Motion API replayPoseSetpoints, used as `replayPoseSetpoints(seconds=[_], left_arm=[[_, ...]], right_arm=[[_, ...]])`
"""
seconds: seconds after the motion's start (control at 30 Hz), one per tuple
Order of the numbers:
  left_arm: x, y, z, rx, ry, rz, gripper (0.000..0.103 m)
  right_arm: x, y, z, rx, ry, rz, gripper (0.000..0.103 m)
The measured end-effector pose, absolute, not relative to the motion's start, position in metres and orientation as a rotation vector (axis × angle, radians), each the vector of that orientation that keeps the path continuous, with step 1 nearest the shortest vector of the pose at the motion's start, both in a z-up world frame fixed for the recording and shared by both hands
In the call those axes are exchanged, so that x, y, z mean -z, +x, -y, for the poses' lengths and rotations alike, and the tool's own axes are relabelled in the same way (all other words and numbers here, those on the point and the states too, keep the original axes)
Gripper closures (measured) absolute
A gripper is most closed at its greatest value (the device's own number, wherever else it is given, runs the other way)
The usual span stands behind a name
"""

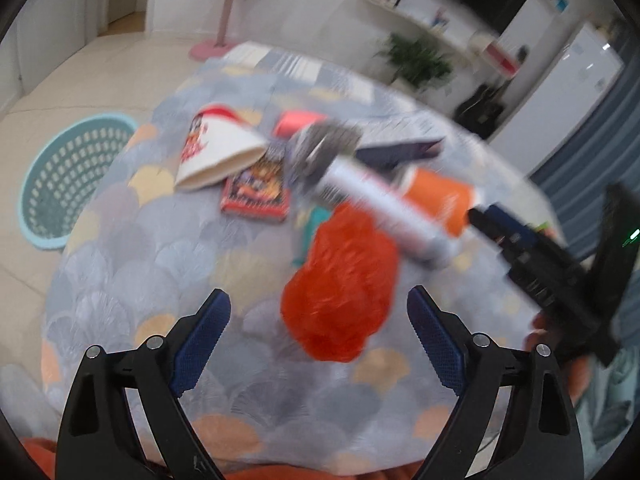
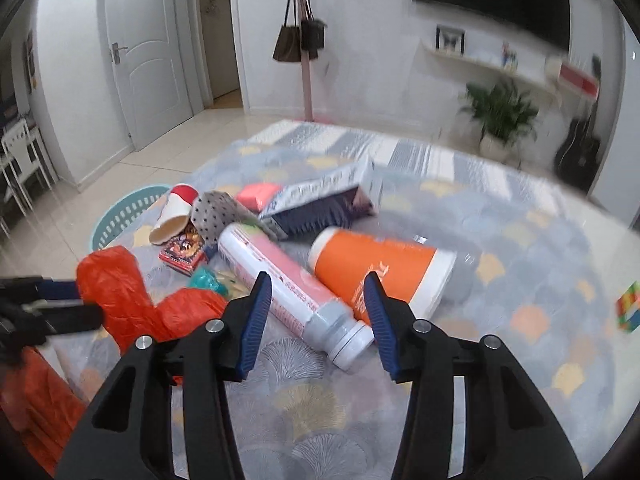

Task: Collect trash
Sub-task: 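Grasp the red plastic bag with the left tool while the right tool grasps the pink can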

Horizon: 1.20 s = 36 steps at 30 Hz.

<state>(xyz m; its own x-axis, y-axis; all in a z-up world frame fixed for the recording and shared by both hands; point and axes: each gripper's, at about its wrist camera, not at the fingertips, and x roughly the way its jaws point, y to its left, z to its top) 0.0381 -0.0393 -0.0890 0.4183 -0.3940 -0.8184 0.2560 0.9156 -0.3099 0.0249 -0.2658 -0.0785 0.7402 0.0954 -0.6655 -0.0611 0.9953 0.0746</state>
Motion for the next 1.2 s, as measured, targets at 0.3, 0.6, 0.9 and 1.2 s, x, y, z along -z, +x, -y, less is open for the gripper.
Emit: replayPoseSetpoints(seconds=[0.3,0.6,0.9,1.2], left_arm=[[0.121,0.06,0.059,0.434,-0.102,-1.155,0.023],[0.126,0.056,0.069,0.5,-0.08,-1.149,0.072],[0.106,0.053,0.011,0.415,-0.242,-1.059,0.074],[0.097,0.067,-0.017,0.349,-0.326,-1.009,0.074]], right_arm=[[0.114,0.059,0.271,-0.122,0.127,-0.856,0.073],[0.109,0.036,0.262,-0.265,0.208,-0.96,0.073],[0.089,0.028,0.232,-0.264,0.132,-0.911,0.072],[0.115,0.088,0.222,-0.267,0.054,-1.003,0.048]])
